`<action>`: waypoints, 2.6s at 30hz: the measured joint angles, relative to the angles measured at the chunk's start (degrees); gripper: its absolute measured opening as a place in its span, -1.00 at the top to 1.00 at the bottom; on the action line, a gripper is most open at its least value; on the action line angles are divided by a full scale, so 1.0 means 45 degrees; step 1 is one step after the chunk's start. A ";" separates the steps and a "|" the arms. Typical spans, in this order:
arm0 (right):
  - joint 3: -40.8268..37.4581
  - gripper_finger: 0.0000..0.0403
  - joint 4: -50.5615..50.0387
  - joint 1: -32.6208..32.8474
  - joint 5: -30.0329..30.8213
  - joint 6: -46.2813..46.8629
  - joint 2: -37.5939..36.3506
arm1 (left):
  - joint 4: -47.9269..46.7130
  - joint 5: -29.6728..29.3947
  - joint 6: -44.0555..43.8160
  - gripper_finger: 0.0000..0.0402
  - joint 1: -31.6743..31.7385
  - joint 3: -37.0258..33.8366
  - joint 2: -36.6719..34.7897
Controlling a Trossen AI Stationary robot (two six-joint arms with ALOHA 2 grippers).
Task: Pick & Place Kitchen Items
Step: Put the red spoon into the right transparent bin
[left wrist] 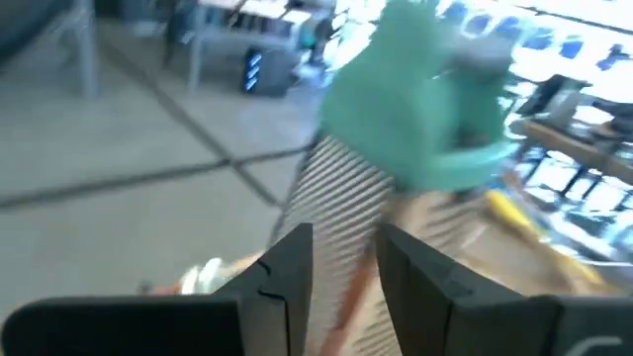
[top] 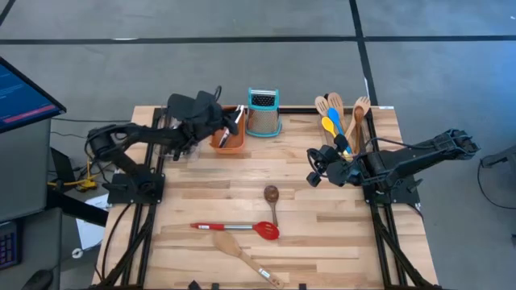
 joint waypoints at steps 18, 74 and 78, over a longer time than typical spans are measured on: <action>0.0000 0.99 0.0010 0.0005 -0.0001 0.0005 0.0000 | -0.0206 0.1155 0.2129 0.52 -0.5024 0.0002 -0.4721; 0.0001 0.99 0.0107 -0.0015 -0.0039 0.0034 0.0000 | -0.7984 0.0424 0.2309 0.99 -1.1023 0.3626 -0.2145; 0.0000 0.99 0.0106 -0.0015 -0.0039 0.0034 0.0000 | -1.0742 -0.0532 0.2591 0.99 -1.0726 0.4996 -0.2145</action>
